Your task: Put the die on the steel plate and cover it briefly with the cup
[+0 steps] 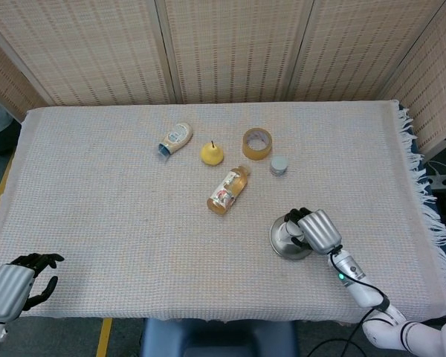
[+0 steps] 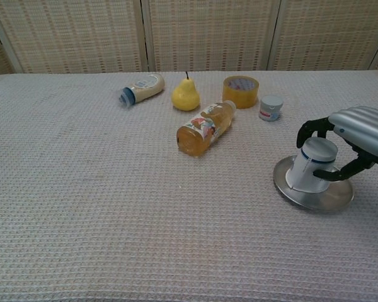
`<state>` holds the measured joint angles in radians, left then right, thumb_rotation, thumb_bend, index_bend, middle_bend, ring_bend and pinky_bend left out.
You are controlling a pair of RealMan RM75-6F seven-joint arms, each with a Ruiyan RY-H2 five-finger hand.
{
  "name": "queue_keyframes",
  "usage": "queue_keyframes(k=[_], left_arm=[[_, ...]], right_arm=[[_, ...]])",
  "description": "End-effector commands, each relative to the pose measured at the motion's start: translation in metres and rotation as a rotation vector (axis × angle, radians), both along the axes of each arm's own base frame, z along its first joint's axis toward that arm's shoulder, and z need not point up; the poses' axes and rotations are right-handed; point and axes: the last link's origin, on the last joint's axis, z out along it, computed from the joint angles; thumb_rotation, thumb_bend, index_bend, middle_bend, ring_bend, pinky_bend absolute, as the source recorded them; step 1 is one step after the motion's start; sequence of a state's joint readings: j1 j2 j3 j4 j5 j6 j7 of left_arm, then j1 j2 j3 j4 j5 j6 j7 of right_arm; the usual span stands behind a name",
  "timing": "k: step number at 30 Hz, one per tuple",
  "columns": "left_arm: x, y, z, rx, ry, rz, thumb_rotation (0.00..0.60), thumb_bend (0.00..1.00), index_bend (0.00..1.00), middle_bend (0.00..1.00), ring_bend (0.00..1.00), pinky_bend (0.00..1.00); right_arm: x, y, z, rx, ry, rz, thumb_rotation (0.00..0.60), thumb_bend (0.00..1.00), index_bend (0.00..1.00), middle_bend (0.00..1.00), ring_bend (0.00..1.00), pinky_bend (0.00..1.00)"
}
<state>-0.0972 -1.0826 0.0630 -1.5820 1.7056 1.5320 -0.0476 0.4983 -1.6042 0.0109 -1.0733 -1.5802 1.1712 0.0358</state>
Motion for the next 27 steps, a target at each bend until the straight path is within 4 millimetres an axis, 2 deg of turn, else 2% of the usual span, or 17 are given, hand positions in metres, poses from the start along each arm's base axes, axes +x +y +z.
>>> queue_keyframes(k=[1, 5, 10, 17, 27], left_arm=[[0.000, 0.000, 0.000, 0.001, 0.000, 0.001, 0.600, 0.43, 0.36, 0.46, 0.40, 0.49], [0.001, 0.000, 0.001, 0.001, 0.000, 0.000, 0.600, 0.43, 0.36, 0.46, 0.40, 0.49], [0.000, 0.000, 0.000, -0.002, 0.002, 0.005, 0.600, 0.43, 0.36, 0.46, 0.40, 0.49], [0.001, 0.000, 0.000, -0.003, 0.003, 0.005, 0.600, 0.43, 0.36, 0.46, 0.41, 0.49], [0.001, 0.000, 0.000, -0.005, 0.001, 0.006, 0.600, 0.43, 0.36, 0.46, 0.41, 0.49]], right_arm=[[0.001, -0.002, 0.002, -0.030, 0.041, 0.018, 0.600, 0.26, 0.58, 0.49, 0.42, 0.83], [0.000, -0.001, 0.001, -0.050, 0.055, 0.034, 0.600, 0.26, 0.58, 0.49, 0.42, 0.83], [-0.001, 0.011, -0.005, 0.103, -0.063, -0.078, 0.600, 0.26, 0.58, 0.49, 0.42, 0.83], [0.003, 0.018, -0.001, 0.187, -0.128, -0.131, 0.600, 0.26, 0.58, 0.49, 0.42, 0.83], [-0.015, -0.002, 0.007, -0.034, 0.099, -0.008, 0.600, 0.26, 0.58, 0.49, 0.42, 0.83]])
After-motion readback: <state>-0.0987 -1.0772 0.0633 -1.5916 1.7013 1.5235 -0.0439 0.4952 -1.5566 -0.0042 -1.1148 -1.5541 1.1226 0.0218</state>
